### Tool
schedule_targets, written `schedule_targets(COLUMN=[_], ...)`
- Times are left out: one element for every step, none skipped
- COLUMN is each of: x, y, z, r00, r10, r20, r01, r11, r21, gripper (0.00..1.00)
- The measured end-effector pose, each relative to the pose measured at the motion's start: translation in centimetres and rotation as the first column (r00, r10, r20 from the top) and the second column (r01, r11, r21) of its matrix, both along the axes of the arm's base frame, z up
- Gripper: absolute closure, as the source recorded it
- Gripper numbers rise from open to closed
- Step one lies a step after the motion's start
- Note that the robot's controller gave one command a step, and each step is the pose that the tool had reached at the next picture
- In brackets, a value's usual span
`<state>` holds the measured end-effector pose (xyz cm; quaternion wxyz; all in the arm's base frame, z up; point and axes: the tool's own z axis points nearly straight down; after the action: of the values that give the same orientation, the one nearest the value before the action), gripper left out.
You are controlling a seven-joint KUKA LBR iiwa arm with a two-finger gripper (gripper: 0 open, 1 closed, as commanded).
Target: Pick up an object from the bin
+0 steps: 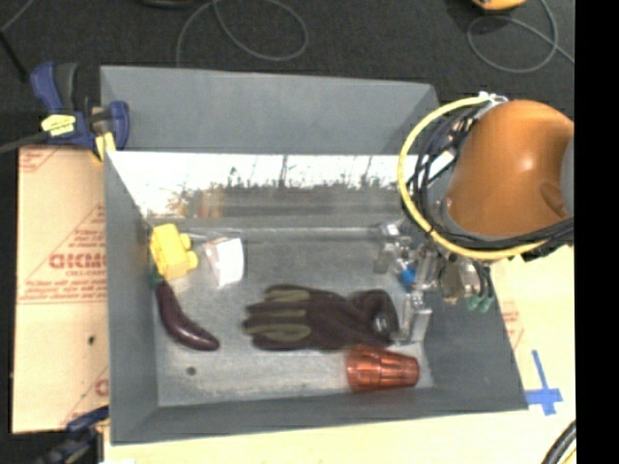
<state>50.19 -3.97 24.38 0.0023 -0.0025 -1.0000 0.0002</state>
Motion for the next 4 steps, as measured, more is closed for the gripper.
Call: schedule_targets(x=[0.1,0.6,1.8,3.6], y=[0.0,1.8,4.9,3.5], z=[0.4,-5.0,-8.2,-9.5], r00=[1.0,1.0,0.999,0.976], r10=[0.001,-0.018,0.052,-0.217], r20=[0.009,0.013,0.009,0.016], r01=[-0.001,0.018,-0.052,0.217], r11=[1.0,1.0,0.999,0.976], r21=[-0.001,0.0,-0.001,0.003], gripper=[0.0,0.0,0.0,0.0])
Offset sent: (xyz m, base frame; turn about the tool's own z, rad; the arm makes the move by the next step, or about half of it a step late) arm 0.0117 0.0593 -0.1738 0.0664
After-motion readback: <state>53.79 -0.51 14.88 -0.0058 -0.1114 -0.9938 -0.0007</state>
